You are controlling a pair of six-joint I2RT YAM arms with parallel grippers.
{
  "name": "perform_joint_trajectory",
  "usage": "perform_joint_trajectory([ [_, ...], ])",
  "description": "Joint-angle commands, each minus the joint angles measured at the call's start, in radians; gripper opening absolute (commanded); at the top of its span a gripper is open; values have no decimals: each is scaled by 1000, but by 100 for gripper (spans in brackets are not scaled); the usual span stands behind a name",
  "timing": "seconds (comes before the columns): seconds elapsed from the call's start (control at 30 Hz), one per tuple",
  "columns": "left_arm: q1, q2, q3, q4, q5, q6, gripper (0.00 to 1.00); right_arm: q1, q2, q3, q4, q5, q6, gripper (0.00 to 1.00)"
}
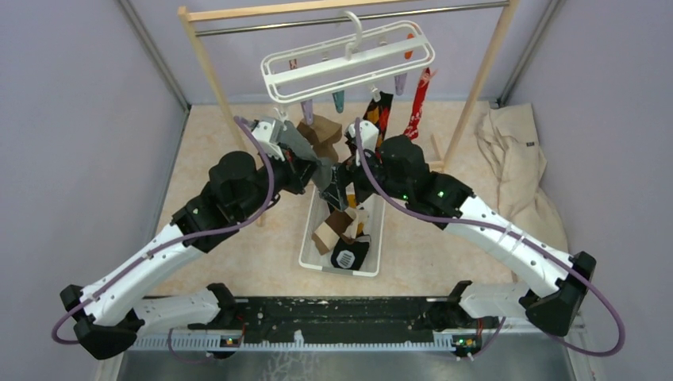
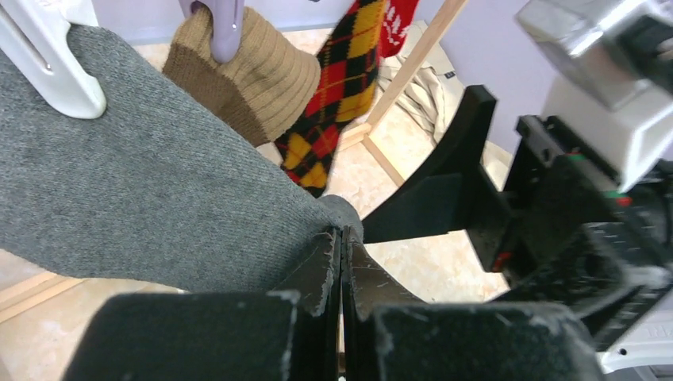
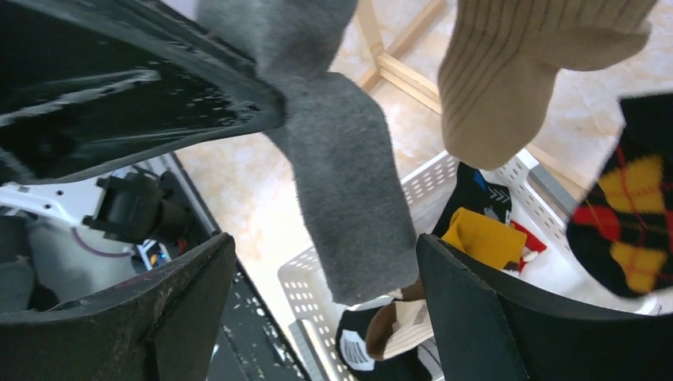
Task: Remove the socks clipped to the hanger
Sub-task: Remove the sock from the hanger.
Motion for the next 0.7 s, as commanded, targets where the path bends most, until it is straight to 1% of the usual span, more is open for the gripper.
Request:
perform_joint_trajectory([
  [0.0, -22, 0, 40, -2, -16, -14, 0, 14, -9, -33, 168, 59, -42, 85],
  [0.1, -32, 1, 44, -1, -15, -19, 0, 13, 3, -56, 221, 82, -46, 85],
  [0.23, -41, 5, 40, 0, -11, -24, 0, 14, 5, -87, 321, 50, -39, 83],
  [0.3, -43, 5, 38, 0, -7, -26, 0, 15, 12, -89, 343, 42, -33, 80],
  [0.33, -44, 5, 37, 2, -7, -28, 0, 14, 17, -88, 350, 36, -32, 76],
  [0.37, -44, 4, 34, 2, -7, -29, 0, 14, 22, -87, 357, 30, -29, 70],
  [0.43, -46, 0, 31, -1, -13, -29, 0, 15, 25, -89, 362, 16, -27, 53],
  [0.53, -46, -14, 21, -8, -34, -26, 6, 17, 23, -100, 355, 5, -21, 11],
  [0.57, -46, -20, 17, -5, -38, -25, 8, 19, 23, -104, 352, 4, -21, 0],
  [0.6, -46, -24, 12, -2, -43, -22, 13, 20, 23, -108, 349, 5, -22, 0],
  [0.63, -46, -28, 12, -1, -51, -19, 20, 22, 22, -113, 345, 1, -24, 0],
  [0.67, -46, -30, 17, -9, -58, -15, 30, 22, 21, -116, 342, -6, -24, 0],
])
